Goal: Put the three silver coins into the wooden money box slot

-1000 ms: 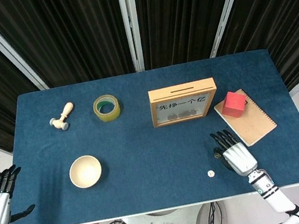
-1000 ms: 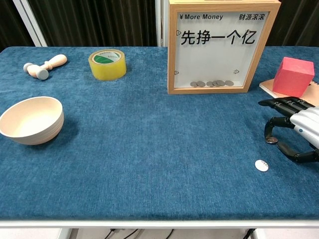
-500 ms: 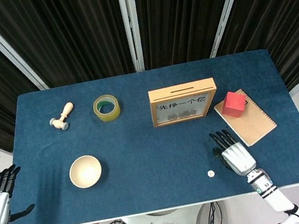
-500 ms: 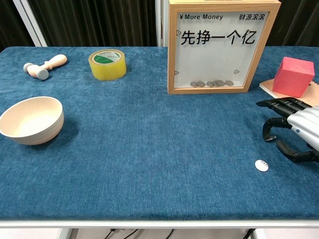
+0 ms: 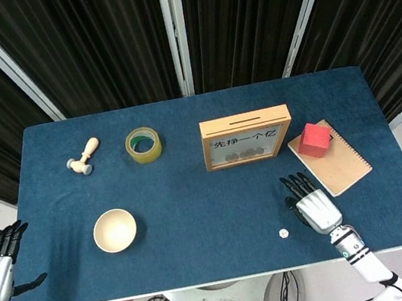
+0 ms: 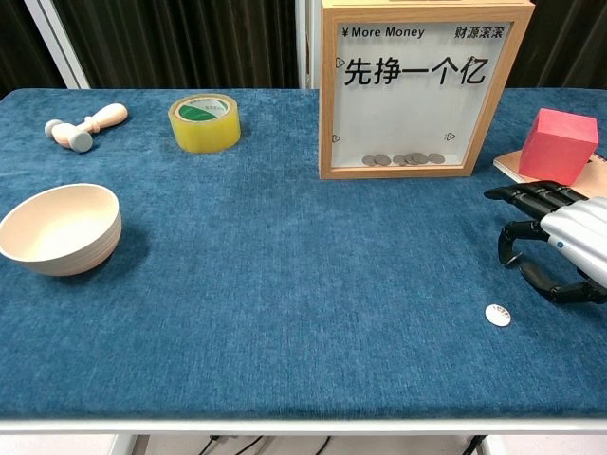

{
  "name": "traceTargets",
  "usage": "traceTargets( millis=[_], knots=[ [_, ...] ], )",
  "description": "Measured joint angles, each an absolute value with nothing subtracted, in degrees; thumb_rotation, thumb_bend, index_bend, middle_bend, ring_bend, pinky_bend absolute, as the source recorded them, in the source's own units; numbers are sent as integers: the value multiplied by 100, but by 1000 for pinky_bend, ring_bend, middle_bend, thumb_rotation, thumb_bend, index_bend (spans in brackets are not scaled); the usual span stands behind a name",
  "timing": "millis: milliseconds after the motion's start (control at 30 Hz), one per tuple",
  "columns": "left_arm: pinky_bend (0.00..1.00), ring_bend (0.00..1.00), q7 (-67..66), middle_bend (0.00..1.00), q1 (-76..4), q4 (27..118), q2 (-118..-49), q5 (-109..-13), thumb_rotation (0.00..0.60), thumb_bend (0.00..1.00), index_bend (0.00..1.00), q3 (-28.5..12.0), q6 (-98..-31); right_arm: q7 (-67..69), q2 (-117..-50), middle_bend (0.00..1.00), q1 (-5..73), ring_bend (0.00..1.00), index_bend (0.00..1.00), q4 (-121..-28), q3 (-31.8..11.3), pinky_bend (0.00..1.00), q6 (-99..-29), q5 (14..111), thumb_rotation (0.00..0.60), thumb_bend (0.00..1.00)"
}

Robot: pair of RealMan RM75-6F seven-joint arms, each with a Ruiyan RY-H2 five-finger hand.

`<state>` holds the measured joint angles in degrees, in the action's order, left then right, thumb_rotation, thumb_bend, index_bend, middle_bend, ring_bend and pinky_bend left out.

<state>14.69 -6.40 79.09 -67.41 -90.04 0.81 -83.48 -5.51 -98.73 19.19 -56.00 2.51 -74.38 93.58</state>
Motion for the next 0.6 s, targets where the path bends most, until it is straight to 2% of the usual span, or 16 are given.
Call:
traceTargets(
  millis=[600],
  knots=[
    [0,0,1568,0,-699,7846,-6755,-9001,600,0,13,75,-8294,-559,-9946,75,1954,0,476,-5470,151,0,-7646,9397,600,338]
  ],
)
